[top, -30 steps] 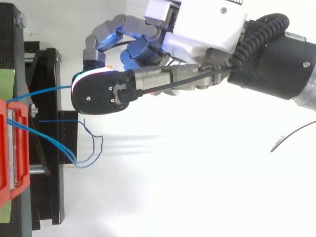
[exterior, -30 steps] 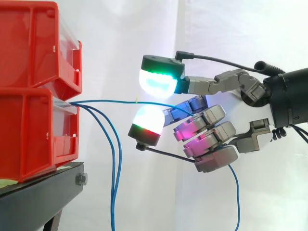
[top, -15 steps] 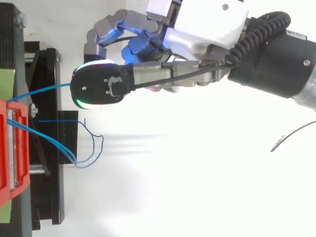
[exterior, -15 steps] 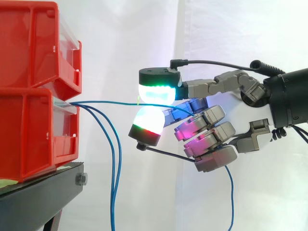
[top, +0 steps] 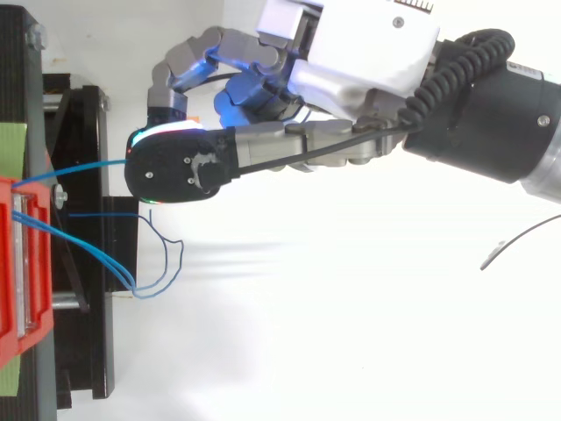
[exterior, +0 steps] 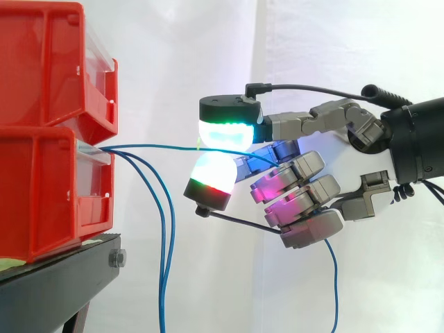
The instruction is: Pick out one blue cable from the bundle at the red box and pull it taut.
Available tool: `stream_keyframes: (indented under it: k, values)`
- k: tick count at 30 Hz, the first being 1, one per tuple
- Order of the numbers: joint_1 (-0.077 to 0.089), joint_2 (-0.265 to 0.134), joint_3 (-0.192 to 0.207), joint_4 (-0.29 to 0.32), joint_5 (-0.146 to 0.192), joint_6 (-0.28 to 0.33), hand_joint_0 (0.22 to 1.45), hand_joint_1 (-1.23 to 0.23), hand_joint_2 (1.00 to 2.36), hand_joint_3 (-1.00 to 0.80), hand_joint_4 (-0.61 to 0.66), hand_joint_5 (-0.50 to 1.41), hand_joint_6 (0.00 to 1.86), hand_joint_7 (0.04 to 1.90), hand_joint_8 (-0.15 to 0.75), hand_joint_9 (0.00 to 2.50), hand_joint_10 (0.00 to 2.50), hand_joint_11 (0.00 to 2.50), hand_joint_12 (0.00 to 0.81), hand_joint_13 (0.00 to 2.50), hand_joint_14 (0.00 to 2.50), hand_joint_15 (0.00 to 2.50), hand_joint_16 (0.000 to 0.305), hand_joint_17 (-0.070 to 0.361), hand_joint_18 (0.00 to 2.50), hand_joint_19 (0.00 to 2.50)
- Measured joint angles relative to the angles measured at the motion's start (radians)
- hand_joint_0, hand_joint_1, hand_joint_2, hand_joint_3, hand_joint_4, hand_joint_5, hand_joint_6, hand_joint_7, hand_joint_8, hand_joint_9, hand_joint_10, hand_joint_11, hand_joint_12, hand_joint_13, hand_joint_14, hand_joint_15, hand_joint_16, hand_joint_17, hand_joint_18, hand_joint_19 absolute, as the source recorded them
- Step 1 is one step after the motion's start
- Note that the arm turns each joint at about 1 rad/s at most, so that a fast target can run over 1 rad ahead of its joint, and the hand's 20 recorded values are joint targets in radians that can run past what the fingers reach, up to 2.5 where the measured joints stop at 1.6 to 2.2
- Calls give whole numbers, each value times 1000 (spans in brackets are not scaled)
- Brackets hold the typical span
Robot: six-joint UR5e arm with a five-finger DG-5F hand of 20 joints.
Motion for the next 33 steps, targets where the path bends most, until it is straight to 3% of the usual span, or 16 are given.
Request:
stream_keyframes:
  k: [8,23,33]
  values:
    - [1,0,0,0,1,0,599,-647,1016,-306,63,-178,917,1005,270,825,2500,1340,314,895,2500,1305,38,85,1181,1666]
    - [2,0,0,-3,2,3,627,-741,1032,-3,-188,-172,956,1162,264,860,2500,1357,307,928,2500,1338,37,83,1222,1656]
    - [8,0,-1,-4,14,28,679,-752,1033,24,-305,-186,969,1274,253,829,2500,1386,306,932,2500,1336,37,83,1225,1652]
